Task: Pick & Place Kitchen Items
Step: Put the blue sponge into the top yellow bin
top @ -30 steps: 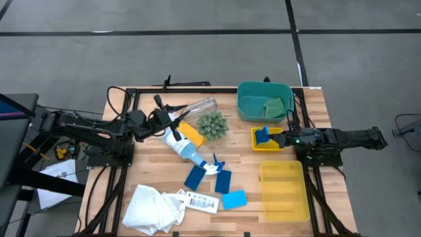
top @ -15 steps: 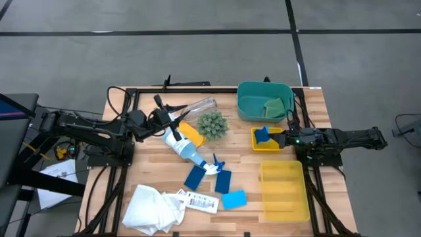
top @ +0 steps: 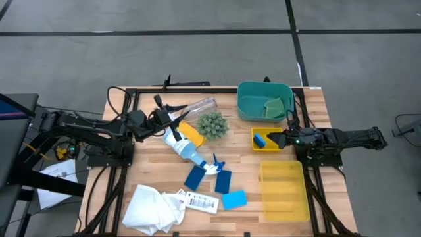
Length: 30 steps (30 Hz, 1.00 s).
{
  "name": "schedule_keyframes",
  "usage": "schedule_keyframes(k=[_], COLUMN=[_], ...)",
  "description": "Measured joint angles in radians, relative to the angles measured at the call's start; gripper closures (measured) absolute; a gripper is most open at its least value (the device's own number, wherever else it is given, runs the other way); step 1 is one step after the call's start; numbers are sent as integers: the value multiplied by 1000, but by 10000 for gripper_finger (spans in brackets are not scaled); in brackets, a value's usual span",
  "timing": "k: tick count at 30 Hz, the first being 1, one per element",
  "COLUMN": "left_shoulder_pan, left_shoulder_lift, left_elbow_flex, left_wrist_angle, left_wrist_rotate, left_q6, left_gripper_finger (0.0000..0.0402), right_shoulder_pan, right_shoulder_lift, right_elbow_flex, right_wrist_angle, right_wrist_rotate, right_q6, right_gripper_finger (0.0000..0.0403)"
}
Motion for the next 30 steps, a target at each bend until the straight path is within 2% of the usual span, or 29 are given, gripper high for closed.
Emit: schedule_keyframes(k=[7, 15, 20, 22, 26, 30], left_shoulder_pan=[0, 0, 0, 0, 0, 0], left_shoulder_lift=[0, 0, 0, 0, 0, 0], left_elbow_flex=[0, 0, 0, 0, 0, 0], left_wrist_angle=[-8, -8, -8, -8, -7, -8], left_wrist_rotate=[0, 0, 0, 0, 0, 0], left_q6=[0, 0, 0, 0, 0, 0], left_gripper_finger=[309, 309, 309, 309, 309, 309], right_shoulder_pan=[1, 71, 144, 173, 220, 261], right_shoulder_lift=[-2, -2, 15, 53, 178, 373], right_elbow_flex=[21, 24, 25, 25, 36, 143], right_wrist_angle=[4, 147, 175, 202, 382, 434], right_wrist_rotate=[40, -2, -1, 2, 50, 131], right_q6=[-38, -194, -202, -202, -283, -358], right_gripper_finger=[181, 191, 206, 210, 211, 212])
